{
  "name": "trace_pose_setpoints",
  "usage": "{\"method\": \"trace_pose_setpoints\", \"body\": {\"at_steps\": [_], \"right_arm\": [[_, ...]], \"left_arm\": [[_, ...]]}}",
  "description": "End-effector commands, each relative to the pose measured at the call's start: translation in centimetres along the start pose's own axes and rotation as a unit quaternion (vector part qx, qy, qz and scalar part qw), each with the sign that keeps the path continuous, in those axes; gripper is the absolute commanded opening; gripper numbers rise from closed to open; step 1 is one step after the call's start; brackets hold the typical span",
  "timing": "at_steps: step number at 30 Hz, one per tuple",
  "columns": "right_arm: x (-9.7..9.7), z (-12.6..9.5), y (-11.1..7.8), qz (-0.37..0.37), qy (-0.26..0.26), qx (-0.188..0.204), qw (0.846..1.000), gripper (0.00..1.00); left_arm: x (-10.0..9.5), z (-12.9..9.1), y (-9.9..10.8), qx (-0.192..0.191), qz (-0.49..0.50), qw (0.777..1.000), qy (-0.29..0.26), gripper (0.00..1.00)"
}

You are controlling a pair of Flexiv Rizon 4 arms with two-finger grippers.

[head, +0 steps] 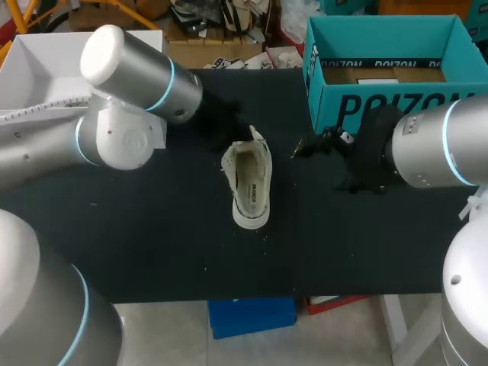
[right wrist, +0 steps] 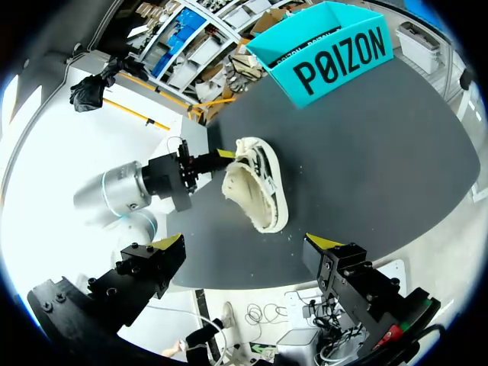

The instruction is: Take the shoe out of the shoebox, open the shoe tongue, remove and reinsert the insole, then place the shoe into the shoebox

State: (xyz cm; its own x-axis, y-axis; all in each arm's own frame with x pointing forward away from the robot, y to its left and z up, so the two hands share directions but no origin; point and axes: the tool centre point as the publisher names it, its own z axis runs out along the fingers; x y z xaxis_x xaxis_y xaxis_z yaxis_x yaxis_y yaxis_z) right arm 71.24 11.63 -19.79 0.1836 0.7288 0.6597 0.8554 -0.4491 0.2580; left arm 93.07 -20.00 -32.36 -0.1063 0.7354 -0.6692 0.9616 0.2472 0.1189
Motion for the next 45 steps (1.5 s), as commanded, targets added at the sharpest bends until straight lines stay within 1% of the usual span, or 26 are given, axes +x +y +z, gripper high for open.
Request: {"method": "trace_pose_setpoints", "body": {"at_steps": [1,8,12,15,18,27,31,36,40,45], "right_arm": [[0.1,0.1,-0.1,0.000,-0.002,-0.002,1.000,1.00],[0.1,0.1,-0.1,0.000,-0.002,-0.002,1.000,1.00],[0.1,0.1,-0.1,0.000,-0.002,-0.002,1.000,1.00],[0.1,0.1,-0.1,0.000,-0.002,-0.002,1.000,1.00],[0.1,0.1,-0.1,0.000,-0.002,-0.002,1.000,1.00],[0.1,0.1,-0.1,0.000,-0.002,-0.002,1.000,1.00],[0.1,0.1,-0.1,0.000,-0.002,-0.002,1.000,1.00],[0.1,0.1,-0.1,0.000,-0.002,-0.002,1.000,1.00],[0.1,0.1,-0.1,0.000,-0.002,-0.002,1.000,1.00],[0.1,0.1,-0.1,0.000,-0.002,-0.002,1.000,1.00]], "left_arm": [[0.4,1.5,-0.9,0.006,0.000,1.000,-0.001,0.00],[3.1,0.5,-3.9,0.035,-0.012,0.999,0.001,0.00],[4.2,0.4,-4.7,0.040,-0.018,0.999,0.007,0.00],[4.7,0.2,-5.1,0.042,-0.020,0.999,0.010,0.00],[4.6,-0.2,-4.9,0.038,-0.017,0.999,0.011,0.00],[2.5,-1.4,-2.8,0.008,0.021,1.000,0.012,0.00],[1.5,-1.0,-2.0,0.002,0.056,0.998,0.024,0.00],[0.9,0.1,-2.4,0.015,0.103,0.993,0.057,0.00],[1.5,0.8,-3.3,0.031,0.128,0.988,0.085,0.00],[3.7,1.8,-4.9,0.054,0.145,0.981,0.122,0.00]]}}
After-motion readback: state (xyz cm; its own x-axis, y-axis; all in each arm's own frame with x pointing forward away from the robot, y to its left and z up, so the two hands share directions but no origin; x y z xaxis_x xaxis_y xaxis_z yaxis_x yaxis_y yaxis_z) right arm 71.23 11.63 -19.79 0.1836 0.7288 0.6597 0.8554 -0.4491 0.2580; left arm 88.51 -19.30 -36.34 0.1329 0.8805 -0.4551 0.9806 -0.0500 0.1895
